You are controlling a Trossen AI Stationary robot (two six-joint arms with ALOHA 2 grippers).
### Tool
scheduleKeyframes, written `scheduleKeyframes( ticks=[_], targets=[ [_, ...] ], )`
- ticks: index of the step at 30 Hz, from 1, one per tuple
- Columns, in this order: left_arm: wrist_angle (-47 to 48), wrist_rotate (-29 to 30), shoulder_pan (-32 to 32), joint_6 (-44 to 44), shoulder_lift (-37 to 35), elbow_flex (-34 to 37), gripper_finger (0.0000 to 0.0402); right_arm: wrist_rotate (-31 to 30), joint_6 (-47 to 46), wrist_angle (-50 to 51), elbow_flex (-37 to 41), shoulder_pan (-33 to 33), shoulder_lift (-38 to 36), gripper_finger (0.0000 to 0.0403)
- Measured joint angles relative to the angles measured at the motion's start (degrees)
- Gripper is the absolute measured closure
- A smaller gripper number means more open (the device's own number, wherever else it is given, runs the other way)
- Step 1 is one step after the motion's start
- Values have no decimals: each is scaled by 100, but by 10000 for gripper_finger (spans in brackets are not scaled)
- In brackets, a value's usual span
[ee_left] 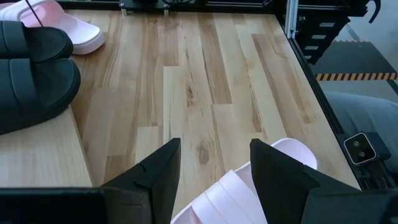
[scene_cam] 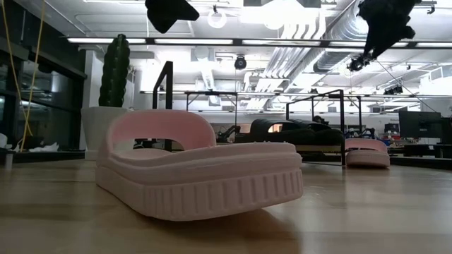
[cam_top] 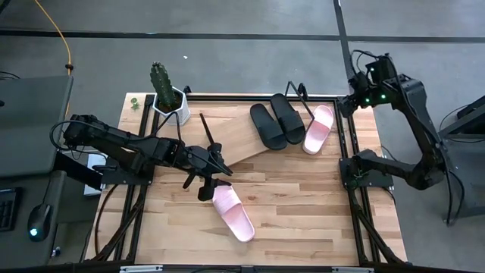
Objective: Pick and place slides into the shelf
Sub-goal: Put the top pink slide on the shelf
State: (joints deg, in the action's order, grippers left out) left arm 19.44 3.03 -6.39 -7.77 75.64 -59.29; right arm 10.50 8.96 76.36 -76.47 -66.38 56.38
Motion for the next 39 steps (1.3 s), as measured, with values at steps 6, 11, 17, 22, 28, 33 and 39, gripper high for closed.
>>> scheduleKeyframes(
  ticks=[6, 11, 17, 22, 28, 33, 39],
  targets=[
    [0, 0, 0, 2, 0, 0, 224, 203, -33, -1241, 0, 141, -516, 236],
    [0, 0, 0, 2, 0, 0, 224, 374, -232, -1967, -4, 360, -656, 241],
    [-4, 2, 0, 2, 0, 0, 224, 430, -131, -1772, -2, 771, -398, 240],
    [-4, 16, 0, 2, 0, 0, 224, 273, -98, -2170, -2, 1124, -164, 240],
    [-13, 68, 0, 2, 0, 0, 224, 142, -110, -3007, -2, 1239, 184, 240],
    [-11, 66, 0, 2, 0, 0, 224, -206, -101, -3005, -291, 1006, 553, 240],
    [-9, 68, 0, 2, 0, 0, 224, -253, -139, -2674, -1101, 524, 1296, 240]
  ],
)
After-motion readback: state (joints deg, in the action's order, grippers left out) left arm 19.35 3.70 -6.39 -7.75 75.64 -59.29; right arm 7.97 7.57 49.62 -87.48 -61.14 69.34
